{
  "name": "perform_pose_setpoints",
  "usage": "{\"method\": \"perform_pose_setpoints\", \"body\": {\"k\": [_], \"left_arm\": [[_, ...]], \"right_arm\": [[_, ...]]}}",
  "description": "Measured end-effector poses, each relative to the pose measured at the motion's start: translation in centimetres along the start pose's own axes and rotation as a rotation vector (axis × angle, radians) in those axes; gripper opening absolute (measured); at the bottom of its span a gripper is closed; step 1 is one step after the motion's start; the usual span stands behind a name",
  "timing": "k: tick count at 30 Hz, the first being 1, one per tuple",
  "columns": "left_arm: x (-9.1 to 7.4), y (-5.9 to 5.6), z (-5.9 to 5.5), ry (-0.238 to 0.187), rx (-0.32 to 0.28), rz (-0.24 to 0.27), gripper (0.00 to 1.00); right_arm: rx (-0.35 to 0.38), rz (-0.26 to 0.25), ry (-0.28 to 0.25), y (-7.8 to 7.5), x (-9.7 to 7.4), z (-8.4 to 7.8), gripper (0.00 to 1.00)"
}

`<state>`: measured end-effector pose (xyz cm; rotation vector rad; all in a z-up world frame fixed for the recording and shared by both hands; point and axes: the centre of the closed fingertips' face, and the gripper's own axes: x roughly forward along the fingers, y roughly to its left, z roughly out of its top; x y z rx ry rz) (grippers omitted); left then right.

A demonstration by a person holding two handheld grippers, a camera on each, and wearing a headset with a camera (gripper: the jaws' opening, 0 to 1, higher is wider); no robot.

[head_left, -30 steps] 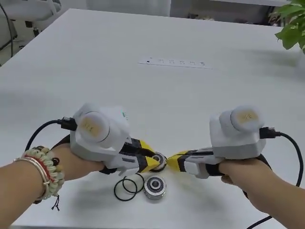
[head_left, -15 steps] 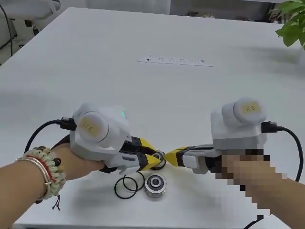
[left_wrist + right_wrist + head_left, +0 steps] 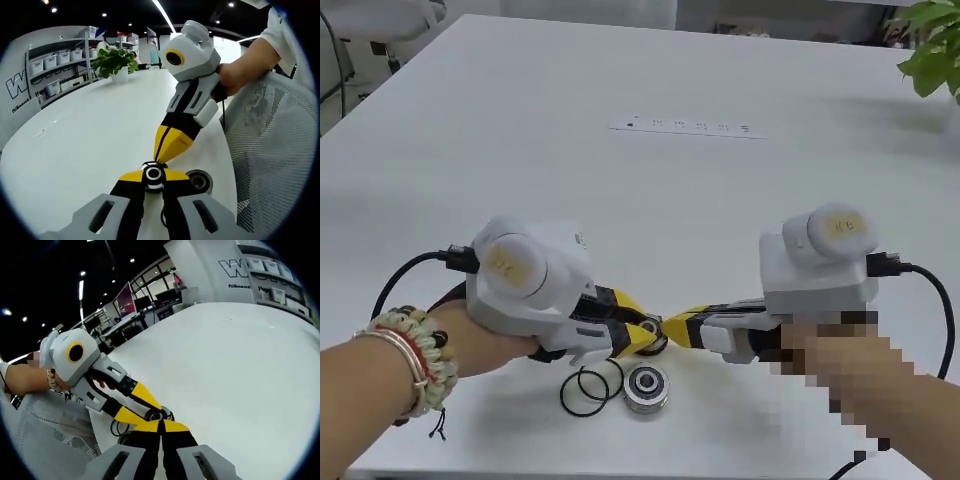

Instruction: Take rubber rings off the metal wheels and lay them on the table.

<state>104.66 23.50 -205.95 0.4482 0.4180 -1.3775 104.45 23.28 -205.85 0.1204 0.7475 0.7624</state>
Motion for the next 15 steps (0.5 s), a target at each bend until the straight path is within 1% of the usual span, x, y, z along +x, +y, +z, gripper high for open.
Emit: {"method": "perform_pose_setpoints", "body": {"k": [2, 9, 15], "left_arm": [[0.0, 0.0, 0.0, 0.0, 0.0, 0.0, 0.07], [-0.01, 0.02, 0.01, -0.002, 0.002, -0.005, 0.07], [-0.03, -0.01, 0.03, -0.002, 0.003, -0.005, 0.07]], "right_arm": [[-0.001, 0.0, -0.001, 0.03, 0.01, -0.01, 0.0], [-0.056, -0.009, 0.009, 0.05, 0.04, -0.03, 0.0], [-0.055, -0.003, 0.007, 0.06, 0.0, -0.01, 0.0]]}}
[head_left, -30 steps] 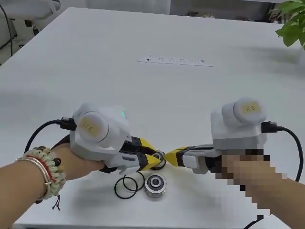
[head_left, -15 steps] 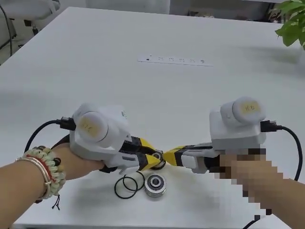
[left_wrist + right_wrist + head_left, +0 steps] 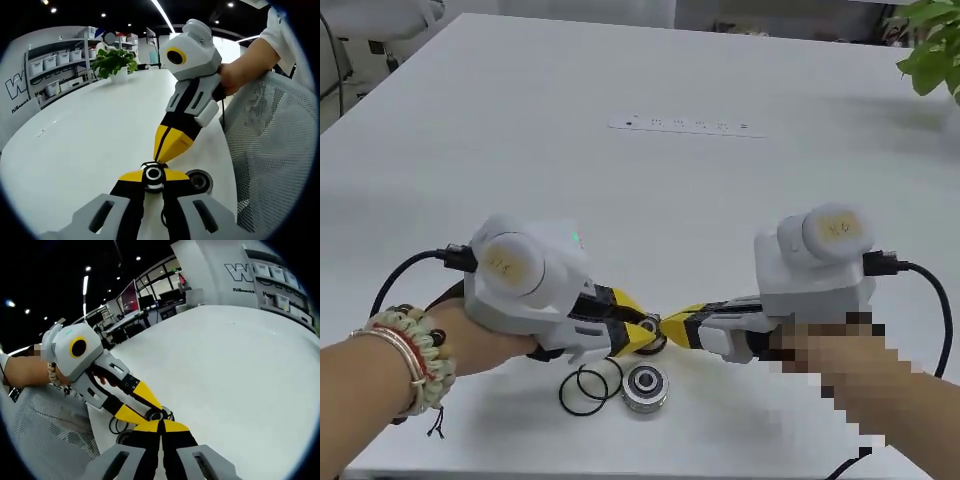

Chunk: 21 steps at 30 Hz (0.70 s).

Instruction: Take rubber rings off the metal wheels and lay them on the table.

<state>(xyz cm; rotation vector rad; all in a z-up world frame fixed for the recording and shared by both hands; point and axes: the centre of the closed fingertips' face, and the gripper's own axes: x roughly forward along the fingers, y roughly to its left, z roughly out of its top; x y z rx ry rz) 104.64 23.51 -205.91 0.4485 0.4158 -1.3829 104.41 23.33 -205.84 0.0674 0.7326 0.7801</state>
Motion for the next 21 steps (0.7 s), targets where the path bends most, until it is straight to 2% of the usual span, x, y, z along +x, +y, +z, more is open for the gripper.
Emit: {"method": "perform_pose_setpoints", "body": {"k": [21], "left_arm": [[0.01, 0.03, -0.01, -0.002, -0.002, -0.001, 0.07]], "right_arm": [[0.011, 0.011, -0.012, 0.22, 0.06, 0.12, 0.0]]}}
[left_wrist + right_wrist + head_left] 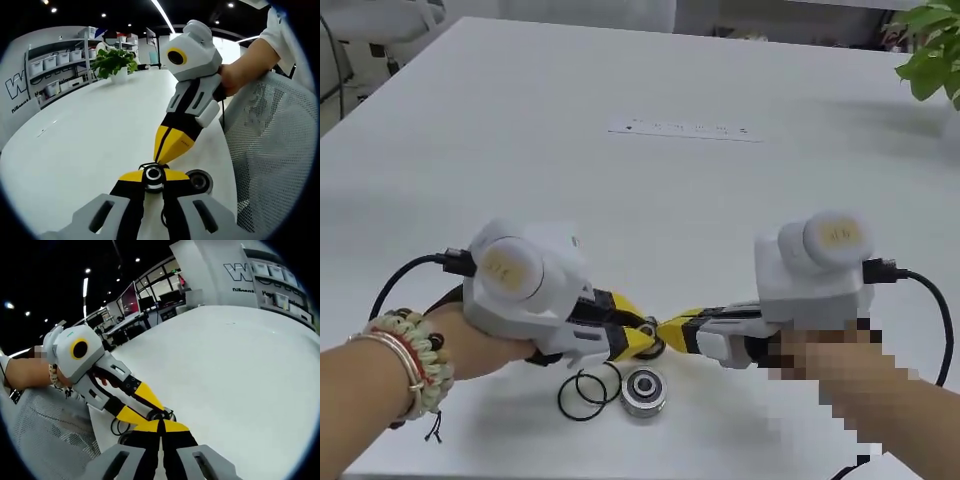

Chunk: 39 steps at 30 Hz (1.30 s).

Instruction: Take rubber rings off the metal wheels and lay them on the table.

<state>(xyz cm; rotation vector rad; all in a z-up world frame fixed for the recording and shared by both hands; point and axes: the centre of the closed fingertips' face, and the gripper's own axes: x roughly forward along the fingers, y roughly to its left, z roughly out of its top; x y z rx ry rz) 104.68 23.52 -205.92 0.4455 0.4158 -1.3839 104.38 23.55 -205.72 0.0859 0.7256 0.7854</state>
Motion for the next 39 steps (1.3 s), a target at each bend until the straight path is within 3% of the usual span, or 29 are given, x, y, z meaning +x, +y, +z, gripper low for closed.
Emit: {"method": "perform_pose_setpoints", "body": {"k": [39], "left_arm": [[0.02, 0.0, -0.01, -0.003, -0.001, -0.005, 0.07]], "right_arm": [[-0.022, 0.005, -0.009, 0.24, 0.06, 0.24, 0.0]]}}
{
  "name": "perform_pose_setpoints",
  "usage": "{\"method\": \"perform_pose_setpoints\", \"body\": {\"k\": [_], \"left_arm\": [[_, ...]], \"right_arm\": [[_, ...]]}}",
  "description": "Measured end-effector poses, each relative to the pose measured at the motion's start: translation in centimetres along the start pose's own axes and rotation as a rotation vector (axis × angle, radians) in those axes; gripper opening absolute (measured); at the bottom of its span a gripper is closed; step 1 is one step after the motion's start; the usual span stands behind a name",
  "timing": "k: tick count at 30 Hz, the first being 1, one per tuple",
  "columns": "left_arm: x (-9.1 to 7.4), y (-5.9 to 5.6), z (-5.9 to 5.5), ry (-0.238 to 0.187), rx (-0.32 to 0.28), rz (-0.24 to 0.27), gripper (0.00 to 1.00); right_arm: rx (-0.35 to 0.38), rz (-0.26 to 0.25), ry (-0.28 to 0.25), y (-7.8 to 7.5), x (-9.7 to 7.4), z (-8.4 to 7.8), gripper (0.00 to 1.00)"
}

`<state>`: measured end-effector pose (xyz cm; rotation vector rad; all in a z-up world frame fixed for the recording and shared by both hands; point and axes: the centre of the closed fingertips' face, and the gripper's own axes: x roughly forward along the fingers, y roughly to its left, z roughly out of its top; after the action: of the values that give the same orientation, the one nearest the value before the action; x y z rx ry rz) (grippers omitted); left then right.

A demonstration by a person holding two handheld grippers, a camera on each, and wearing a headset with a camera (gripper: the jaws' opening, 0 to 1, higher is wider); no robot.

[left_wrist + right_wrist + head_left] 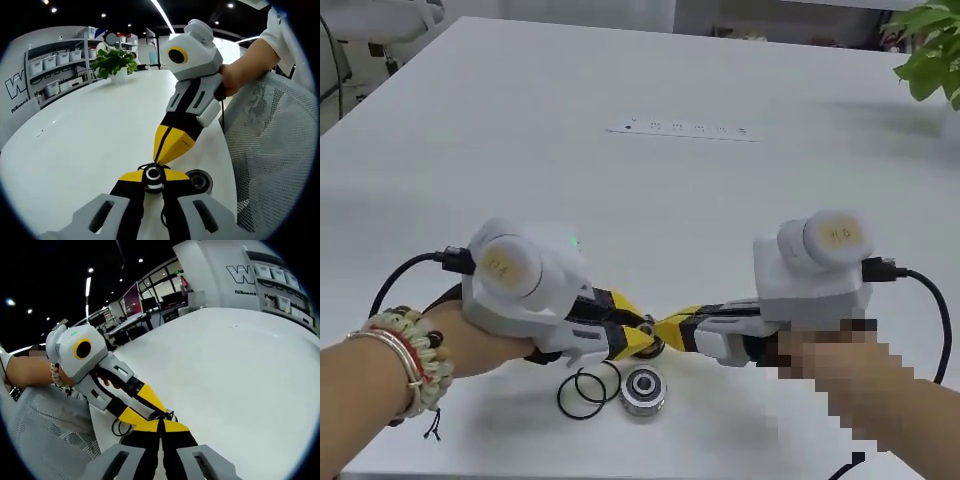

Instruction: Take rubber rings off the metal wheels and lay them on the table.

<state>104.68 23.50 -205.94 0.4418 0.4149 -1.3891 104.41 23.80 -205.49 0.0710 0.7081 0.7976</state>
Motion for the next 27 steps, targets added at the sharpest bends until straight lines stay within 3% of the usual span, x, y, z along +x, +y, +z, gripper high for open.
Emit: {"method": "perform_pose_setpoints", "body": {"k": [11, 13, 27], "left_arm": [[0.01, -0.01, 0.01, -0.001, 0.001, -0.001, 0.07], [0.01, -0.01, 0.01, -0.001, 0.001, -0.001, 0.07], [0.02, 0.01, 0.04, 0.004, -0.004, 0.005, 0.07]], "right_arm": [[-0.006, 0.001, -0.004, 0.07, 0.0, 0.09, 0.0], [0.002, 0.022, -0.021, 0.5, 0.02, 0.41, 0.0], [0.015, -0.024, 0.008, -0.37, 0.04, -0.18, 0.0]]}}
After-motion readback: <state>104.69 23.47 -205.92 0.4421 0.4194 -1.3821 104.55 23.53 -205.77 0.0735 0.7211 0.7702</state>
